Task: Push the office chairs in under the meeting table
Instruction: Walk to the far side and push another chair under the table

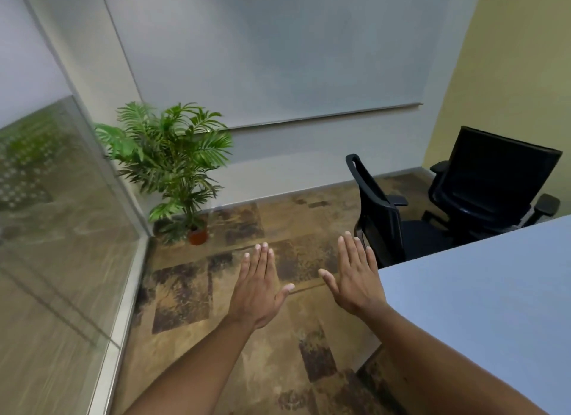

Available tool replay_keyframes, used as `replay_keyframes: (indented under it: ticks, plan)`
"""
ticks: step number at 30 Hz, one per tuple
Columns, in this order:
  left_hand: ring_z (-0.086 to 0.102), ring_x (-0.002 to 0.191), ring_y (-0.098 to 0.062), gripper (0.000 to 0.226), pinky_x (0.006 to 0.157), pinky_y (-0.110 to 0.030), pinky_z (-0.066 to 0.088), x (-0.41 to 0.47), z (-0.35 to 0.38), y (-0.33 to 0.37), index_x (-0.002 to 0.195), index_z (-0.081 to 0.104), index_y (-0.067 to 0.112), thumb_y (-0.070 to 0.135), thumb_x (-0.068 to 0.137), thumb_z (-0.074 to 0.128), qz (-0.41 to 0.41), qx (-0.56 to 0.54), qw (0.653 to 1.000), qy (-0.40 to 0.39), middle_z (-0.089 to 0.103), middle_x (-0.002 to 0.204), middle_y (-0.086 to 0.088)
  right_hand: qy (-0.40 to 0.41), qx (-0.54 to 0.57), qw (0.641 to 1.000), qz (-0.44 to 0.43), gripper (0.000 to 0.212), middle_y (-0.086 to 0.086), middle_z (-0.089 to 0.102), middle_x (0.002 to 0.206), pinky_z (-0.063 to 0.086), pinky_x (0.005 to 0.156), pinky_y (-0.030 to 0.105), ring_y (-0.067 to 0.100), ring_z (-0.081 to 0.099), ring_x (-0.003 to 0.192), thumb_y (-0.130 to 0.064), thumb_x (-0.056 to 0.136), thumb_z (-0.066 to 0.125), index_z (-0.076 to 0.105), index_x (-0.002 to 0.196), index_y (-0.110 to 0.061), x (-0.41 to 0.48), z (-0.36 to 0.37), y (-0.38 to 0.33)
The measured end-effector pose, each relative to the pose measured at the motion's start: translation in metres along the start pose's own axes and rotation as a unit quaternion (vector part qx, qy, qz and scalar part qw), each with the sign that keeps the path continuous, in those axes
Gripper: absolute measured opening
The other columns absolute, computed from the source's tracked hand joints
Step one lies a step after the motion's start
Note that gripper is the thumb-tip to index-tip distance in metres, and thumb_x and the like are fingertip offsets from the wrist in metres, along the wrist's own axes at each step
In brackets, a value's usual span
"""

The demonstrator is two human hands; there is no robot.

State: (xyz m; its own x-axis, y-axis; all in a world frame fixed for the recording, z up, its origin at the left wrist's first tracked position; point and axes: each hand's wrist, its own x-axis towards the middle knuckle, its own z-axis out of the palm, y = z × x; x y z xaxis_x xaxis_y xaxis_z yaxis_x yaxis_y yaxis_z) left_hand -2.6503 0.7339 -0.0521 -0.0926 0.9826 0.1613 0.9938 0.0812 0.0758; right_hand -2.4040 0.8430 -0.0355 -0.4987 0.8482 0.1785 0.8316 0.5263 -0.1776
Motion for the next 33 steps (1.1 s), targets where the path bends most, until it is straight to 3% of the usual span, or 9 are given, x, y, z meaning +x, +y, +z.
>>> replay_keyframes:
  ticks: [5,10,20,27,33]
  plan:
    - [-0.005,0.167,-0.035,0.104,0.132,-0.047,-0.017,0.124,0.022,-0.03,0.17,0.008,-0.001,0.08,0.105,0.004,0.027,0.021,0.999,0.009,0.001,0.179,-0.02,0.026,-0.014,1.0,0.011,0.094,0.012,-0.015,0.179,0.002,0.134,0.056,0.029,-0.013,0.166,-0.078,0.106,0.009,-0.008,0.17,-0.011,0.1,0.014,0.025]
    - [0.004,0.167,-0.037,0.099,0.132,-0.052,-0.002,0.247,0.038,-0.04,0.169,0.014,-0.002,0.077,0.109,0.015,0.079,0.022,0.997,0.0,0.007,0.179,-0.021,0.051,0.003,0.998,0.043,0.096,0.011,-0.01,0.18,0.004,0.135,0.056,0.028,-0.01,0.166,-0.079,0.106,0.012,-0.002,0.171,-0.009,0.208,0.019,0.062]
    - [-0.026,0.164,-0.026,0.099,0.135,-0.051,-0.01,0.47,0.046,-0.011,0.17,-0.01,0.005,0.079,0.107,0.008,0.183,-0.008,0.983,-0.004,-0.02,0.178,-0.015,0.086,-0.022,0.981,0.172,0.099,0.017,0.008,0.18,0.009,0.134,0.057,0.033,0.007,0.166,-0.08,0.104,0.014,0.008,0.17,-0.006,0.354,0.022,0.171]
    - [-0.025,0.165,-0.027,0.099,0.134,-0.049,-0.014,0.621,0.081,0.023,0.171,-0.007,0.006,0.079,0.105,0.002,0.3,-0.017,0.954,-0.019,-0.017,0.179,-0.015,-0.02,0.002,0.951,0.309,0.117,0.012,0.008,0.18,0.012,0.133,0.054,0.029,0.014,0.165,-0.096,0.091,0.009,0.0,0.171,-0.01,0.385,0.031,0.221]
    - [-0.02,0.166,-0.028,0.102,0.133,-0.044,-0.017,0.725,0.108,0.055,0.172,-0.003,0.007,0.082,0.101,-0.001,0.439,-0.01,0.895,-0.074,-0.015,0.179,-0.013,-0.064,0.017,0.923,0.379,0.124,0.008,0.023,0.178,0.035,0.122,0.045,0.026,0.035,0.157,-0.102,0.086,0.016,-0.007,0.171,-0.015,0.385,0.041,0.227]
